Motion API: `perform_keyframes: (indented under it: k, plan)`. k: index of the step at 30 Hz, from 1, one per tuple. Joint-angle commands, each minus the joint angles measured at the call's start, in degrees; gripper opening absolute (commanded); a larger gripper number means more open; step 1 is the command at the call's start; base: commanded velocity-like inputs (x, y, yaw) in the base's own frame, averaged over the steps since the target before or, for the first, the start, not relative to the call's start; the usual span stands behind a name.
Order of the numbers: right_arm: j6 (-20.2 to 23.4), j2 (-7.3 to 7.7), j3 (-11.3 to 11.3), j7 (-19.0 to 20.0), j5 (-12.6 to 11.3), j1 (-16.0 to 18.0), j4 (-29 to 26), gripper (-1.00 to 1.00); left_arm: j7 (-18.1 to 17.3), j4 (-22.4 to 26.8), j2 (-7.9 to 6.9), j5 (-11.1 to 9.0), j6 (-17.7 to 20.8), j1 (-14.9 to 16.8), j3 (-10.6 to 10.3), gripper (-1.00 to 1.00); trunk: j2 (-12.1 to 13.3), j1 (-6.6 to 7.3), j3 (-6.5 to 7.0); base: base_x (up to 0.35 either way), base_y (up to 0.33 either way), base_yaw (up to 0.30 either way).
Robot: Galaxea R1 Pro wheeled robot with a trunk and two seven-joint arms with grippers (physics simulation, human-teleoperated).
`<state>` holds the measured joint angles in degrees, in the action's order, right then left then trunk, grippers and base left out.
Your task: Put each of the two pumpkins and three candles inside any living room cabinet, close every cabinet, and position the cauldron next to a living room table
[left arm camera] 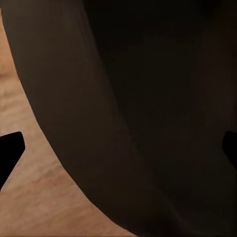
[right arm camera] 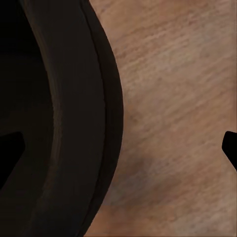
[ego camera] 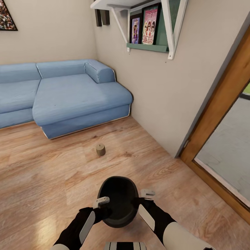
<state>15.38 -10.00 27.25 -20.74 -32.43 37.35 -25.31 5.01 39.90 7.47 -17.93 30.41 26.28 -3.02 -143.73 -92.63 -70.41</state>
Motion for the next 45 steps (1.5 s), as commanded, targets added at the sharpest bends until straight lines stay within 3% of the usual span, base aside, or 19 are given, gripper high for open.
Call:
perform_keyframes:
  k: [1,3,4,35,36,45]
  plan:
    - [0.00,0.00,0.00,0.00,0.00,0.00,0.00,1.00,0.00,0.00,0.00,0.00,0.00,0.00,-0.02,1.00,0.00,0.00,0.00,0.032,0.000,0.000]
    - [0.03,0.00,0.00,0.00,-0.01,0.00,0.00,1.00,0.00,0.00,0.00,0.00,0.00,0.00,0.00,1.00,0.00,0.00,0.00,0.017,0.000,0.000]
    - [0.05,0.00,0.00,0.00,-0.04,0.00,0.00,-1.00,0.00,0.00,0.00,0.00,0.00,0.00,-0.02,1.00,0.00,0.00,0.00,0.008,0.000,0.000]
    - [0.00,0.00,0.00,0.00,-0.04,0.00,0.00,-1.00,-0.01,0.00,-0.08,-0.06,-0.63,0.00,0.44,1.00,0.00,0.00,0.00,0.000,0.000,0.000]
    - [0.00,0.00,0.00,0.00,-0.06,0.00,0.00,-1.00,0.00,0.00,-0.07,-0.07,-0.91,0.00,0.46,-1.00,0.00,0.00,0.00,0.000,0.000,0.000]
    - [0.00,0.00,0.00,0.00,-0.01,0.00,0.00,-1.00,0.00,0.00,-0.09,-0.09,-1.31,0.00,0.70,-1.00,0.00,0.00,0.00,0.000,0.000,0.000]
